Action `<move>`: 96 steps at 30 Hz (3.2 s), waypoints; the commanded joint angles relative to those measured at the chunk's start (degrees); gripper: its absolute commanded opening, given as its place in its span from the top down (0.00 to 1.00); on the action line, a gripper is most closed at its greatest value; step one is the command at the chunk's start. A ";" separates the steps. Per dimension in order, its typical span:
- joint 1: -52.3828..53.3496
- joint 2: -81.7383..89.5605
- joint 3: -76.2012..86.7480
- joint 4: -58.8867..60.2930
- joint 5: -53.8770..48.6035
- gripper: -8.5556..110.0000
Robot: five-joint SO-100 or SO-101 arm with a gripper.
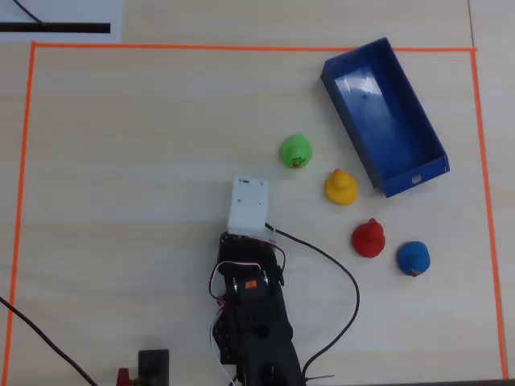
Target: Grasp blue duck and put it into box.
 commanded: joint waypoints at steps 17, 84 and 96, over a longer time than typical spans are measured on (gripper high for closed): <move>21.62 -14.15 -16.08 -10.20 -2.64 0.85; 84.46 -93.52 -26.54 -98.70 -17.67 0.65; 86.04 -101.95 -28.48 -101.51 -20.21 0.66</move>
